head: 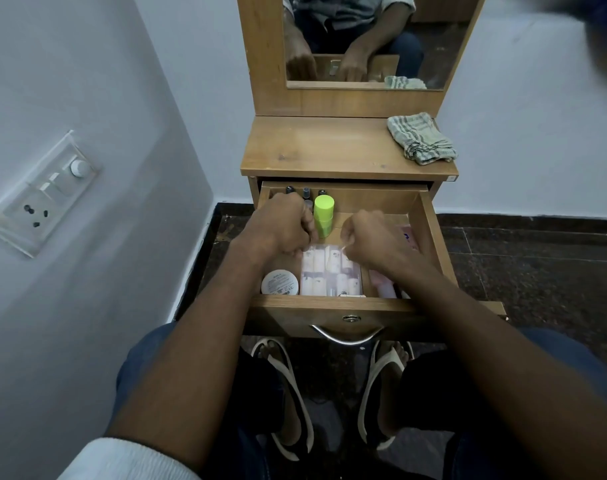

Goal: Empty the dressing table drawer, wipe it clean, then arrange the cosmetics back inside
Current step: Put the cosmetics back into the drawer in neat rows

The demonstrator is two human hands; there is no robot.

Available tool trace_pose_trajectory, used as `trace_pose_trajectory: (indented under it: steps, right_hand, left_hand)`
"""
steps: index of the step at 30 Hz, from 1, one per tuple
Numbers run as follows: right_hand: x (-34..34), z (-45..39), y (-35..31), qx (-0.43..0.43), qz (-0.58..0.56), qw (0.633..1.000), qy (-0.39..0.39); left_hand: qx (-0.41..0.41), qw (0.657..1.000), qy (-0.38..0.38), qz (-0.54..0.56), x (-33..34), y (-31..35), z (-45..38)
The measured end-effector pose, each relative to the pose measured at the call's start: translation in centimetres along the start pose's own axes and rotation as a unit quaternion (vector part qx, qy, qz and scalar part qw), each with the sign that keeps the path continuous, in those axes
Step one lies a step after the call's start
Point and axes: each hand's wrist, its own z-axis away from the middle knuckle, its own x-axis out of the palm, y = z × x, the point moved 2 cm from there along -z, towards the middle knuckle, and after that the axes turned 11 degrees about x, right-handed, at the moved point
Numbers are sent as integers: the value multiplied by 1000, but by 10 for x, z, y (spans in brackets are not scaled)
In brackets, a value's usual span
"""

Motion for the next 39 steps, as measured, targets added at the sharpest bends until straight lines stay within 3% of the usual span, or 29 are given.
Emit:
trace_pose_trajectory:
  steps: [3, 7, 11, 13, 17, 21, 25, 29, 33, 39]
  right_hand:
    - [-17, 6, 4, 16, -21, 998, 57]
    - [-28, 8, 19, 9, -40, 998, 44]
    - [-19, 3, 28, 4, -15, 999, -45]
    - [-13, 3, 26, -11, 17, 999, -47]
    - [-13, 6, 22, -25, 52, 998, -19]
    - [-14, 4, 25, -13, 27, 999, -41]
    - [-19, 3, 27, 2, -7, 999, -53]
    - [-25, 1, 25, 17, -44, 999, 9]
    - [-22, 17, 14, 13, -33, 998, 59]
    - [-18, 46, 16, -10, -17, 992, 127]
  left_hand:
    - [-5, 997, 70, 34, -11, 1, 8]
    - [-16, 990, 131, 52, -11, -1, 20]
    - [-24, 999, 9, -22, 7, -7, 25]
    - [-33, 997, -36, -57, 12, -5, 25]
    - [-35, 997, -21, -73, 13, 0, 24]
    - [-32, 996, -27, -80, 12, -1, 23]
    - [-23, 997, 12, -74, 10, 2, 22]
    - [14, 997, 64, 26, 16, 18, 17]
    - [34, 996, 83, -17, 28, 37, 18]
    - [41, 984, 169, -28, 44, 48, 45]
